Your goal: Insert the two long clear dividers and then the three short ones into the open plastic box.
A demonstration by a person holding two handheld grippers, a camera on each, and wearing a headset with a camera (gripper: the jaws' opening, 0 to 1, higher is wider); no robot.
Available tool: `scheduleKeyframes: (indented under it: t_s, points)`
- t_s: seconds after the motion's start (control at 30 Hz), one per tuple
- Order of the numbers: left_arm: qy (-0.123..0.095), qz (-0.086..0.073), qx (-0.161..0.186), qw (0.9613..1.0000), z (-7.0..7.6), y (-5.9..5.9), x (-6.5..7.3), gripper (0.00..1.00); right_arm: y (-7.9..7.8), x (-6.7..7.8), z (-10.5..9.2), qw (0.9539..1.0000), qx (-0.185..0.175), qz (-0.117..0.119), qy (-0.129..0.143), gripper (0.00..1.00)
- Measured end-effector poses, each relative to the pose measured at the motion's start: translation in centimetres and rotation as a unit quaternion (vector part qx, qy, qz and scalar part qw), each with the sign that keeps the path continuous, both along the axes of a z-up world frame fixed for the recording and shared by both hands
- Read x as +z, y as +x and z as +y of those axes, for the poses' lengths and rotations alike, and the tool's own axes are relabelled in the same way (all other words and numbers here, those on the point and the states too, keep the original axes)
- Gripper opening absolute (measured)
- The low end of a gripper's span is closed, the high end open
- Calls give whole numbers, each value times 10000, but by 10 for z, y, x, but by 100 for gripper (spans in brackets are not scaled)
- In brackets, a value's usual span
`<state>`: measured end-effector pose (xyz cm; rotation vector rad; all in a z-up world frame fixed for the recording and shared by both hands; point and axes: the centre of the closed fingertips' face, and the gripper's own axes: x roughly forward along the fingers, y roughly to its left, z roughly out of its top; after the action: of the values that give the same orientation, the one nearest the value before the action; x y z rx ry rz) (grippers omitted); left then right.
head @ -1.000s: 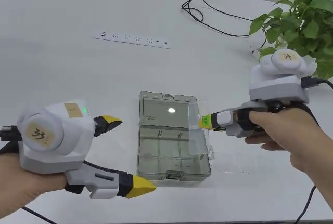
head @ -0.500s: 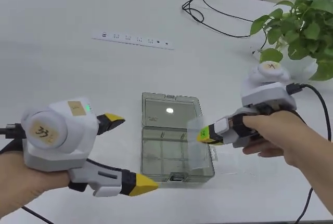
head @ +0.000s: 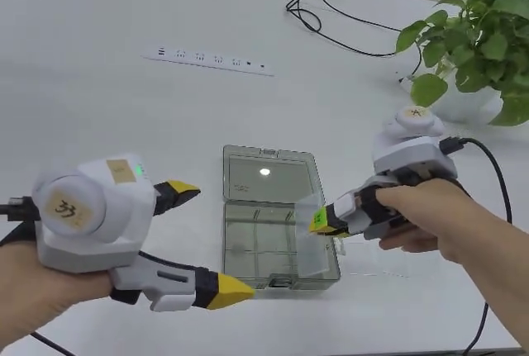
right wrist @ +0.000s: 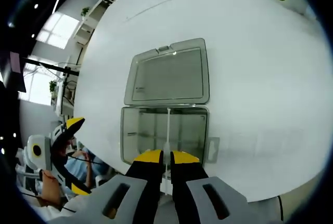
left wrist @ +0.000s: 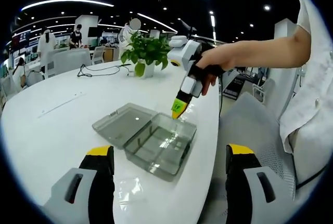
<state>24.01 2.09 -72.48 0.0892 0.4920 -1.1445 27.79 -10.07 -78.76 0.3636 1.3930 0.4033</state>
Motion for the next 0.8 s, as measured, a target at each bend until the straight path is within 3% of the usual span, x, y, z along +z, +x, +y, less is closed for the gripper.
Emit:
scheduleKeyframes:
  t_s: [0.3,0.8]
  points:
    - [-18,35,4,10000,0,1,-2,90,-5,-8,1,9999,18,74,-110,7]
    - [-67,80,19,9999,-3,0,-1,89,-1,-13,-1,9998,-41,-12,-192,7]
